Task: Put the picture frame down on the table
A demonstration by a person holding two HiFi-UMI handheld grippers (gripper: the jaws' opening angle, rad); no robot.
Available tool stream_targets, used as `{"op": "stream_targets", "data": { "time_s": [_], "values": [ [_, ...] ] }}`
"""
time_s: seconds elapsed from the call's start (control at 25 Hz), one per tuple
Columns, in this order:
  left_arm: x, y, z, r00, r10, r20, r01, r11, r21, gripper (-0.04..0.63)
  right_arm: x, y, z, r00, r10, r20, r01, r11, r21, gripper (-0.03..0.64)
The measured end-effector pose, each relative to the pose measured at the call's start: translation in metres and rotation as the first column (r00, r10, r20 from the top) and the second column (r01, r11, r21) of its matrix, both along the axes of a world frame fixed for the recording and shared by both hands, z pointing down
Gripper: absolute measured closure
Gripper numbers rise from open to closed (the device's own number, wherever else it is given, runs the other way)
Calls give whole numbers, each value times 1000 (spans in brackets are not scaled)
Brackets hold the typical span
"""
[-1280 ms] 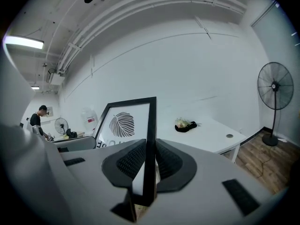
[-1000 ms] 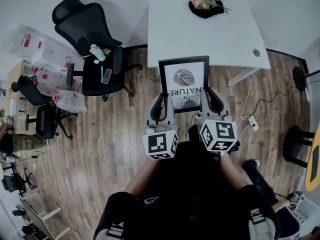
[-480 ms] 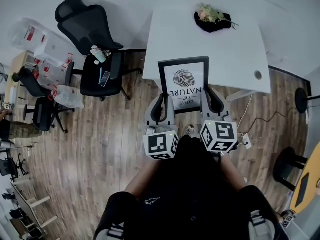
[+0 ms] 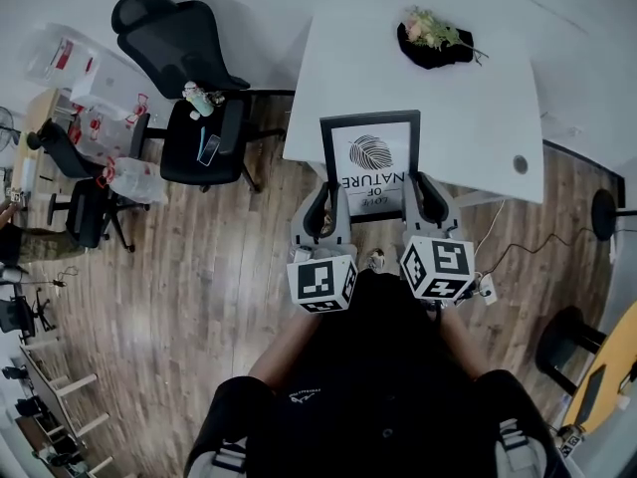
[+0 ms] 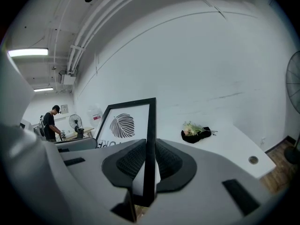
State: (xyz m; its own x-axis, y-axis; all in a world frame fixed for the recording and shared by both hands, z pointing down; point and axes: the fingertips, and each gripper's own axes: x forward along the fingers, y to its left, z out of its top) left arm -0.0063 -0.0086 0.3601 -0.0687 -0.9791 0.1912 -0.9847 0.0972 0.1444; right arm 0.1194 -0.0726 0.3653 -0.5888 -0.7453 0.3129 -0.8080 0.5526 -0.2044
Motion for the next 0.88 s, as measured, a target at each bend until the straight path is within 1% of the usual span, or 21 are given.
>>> {"op": "stream_targets", "data": {
  "time_s": [0.16, 0.4, 0.64, 0.76, 0.88],
  "values": [
    [-6, -22, 8, 1000, 25, -8, -25, 1000, -15, 520, -4, -19, 8, 1000, 22, -8, -22, 1000, -21, 554],
    [-31, -68, 18, 996, 82, -25, -83, 996, -24, 520, -26, -57, 15, 997, 63, -38, -64, 997, -30, 554],
    [-67, -131, 19, 992, 123, -35, -124, 992, -27, 520, -60, -115, 18, 993, 109, -47, -112, 992, -50, 554],
    [-89, -155, 23, 989, 140, -44, -142, 989, -38, 520, -82, -136, 20, 991, 120, -57, -123, 991, -55, 554],
    [-110, -175, 24, 987, 155, -38, -157, 987, -36, 520, -102, -154, 22, 990, 132, -57, -135, 989, -54, 552]
  ]
}}
